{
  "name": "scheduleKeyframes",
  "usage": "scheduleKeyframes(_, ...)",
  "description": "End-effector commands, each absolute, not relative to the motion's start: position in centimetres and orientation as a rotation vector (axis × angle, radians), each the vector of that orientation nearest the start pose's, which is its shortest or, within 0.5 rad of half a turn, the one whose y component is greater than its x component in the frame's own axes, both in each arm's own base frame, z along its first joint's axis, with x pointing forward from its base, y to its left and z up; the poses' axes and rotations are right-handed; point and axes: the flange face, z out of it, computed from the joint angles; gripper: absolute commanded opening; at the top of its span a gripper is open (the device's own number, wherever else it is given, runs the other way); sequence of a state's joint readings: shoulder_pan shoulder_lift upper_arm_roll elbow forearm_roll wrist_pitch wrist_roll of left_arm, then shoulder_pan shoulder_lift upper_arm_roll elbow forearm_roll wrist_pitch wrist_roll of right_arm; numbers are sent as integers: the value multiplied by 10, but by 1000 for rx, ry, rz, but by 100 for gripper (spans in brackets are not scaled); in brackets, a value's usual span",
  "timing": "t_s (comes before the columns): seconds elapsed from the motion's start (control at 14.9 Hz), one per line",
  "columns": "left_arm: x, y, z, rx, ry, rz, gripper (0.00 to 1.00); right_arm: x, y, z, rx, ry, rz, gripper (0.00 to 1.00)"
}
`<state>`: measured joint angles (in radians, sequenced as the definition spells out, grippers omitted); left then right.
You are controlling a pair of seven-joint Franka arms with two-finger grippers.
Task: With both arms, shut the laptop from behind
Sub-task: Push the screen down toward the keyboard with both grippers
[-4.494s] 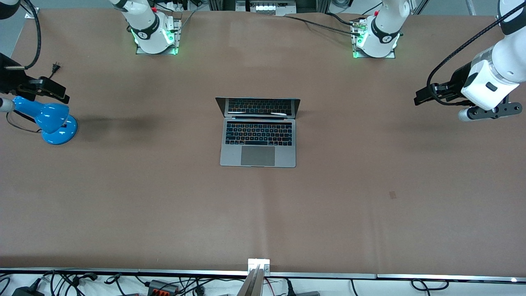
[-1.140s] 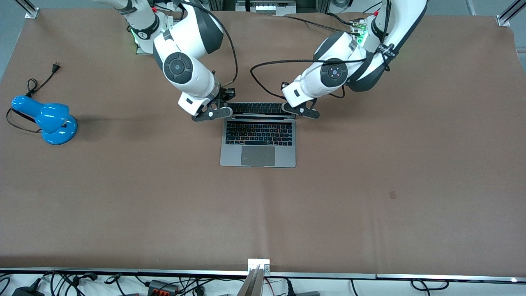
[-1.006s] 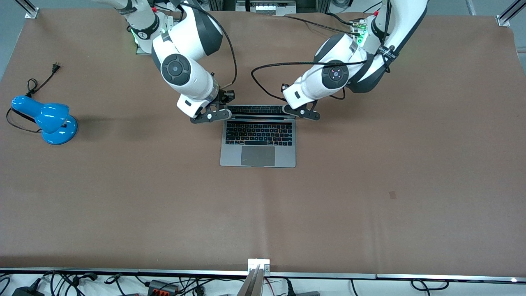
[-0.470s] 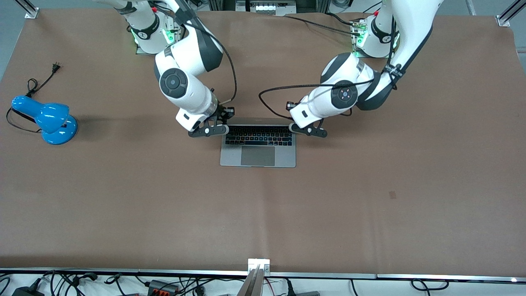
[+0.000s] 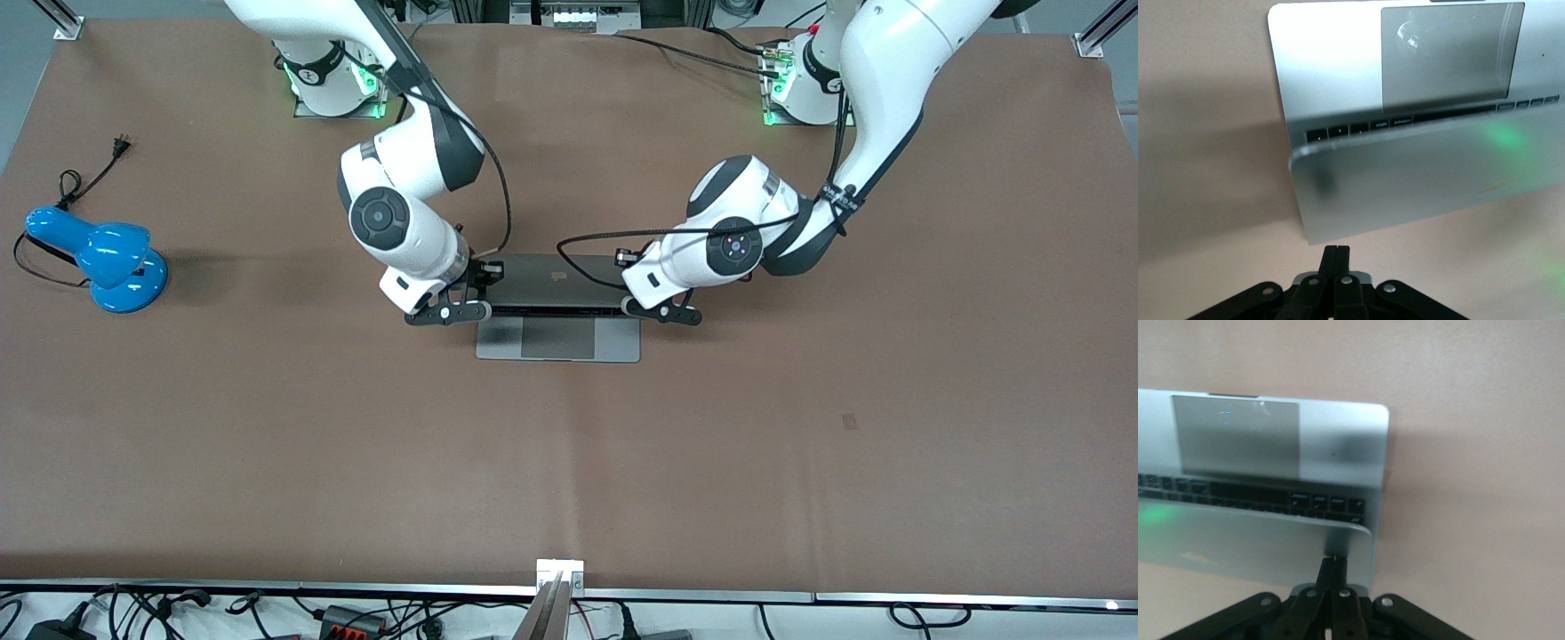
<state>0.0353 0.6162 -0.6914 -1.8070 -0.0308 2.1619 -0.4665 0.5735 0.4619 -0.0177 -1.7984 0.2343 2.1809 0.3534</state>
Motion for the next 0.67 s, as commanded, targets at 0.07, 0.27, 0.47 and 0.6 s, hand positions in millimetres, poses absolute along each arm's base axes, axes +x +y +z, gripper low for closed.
scheduleKeyframes(0.07, 533, -373, 252, -3379, 167, 510, 0, 561, 350, 262, -3036, -100, 215, 0)
scheduleKeyframes(0.27, 539, -375, 233, -3386, 150, 491, 0, 571, 348, 249, -3047, -84, 218, 0)
scheduleKeyframes(0.47, 551, -377, 219, -3355, 134, 433, 0, 578, 351, 229, -3054, -84, 236, 0)
scheduleKeyframes(0.6, 542, -390, 208, -3339, 161, 431, 0, 582, 354, 216, -3059, -88, 245, 0)
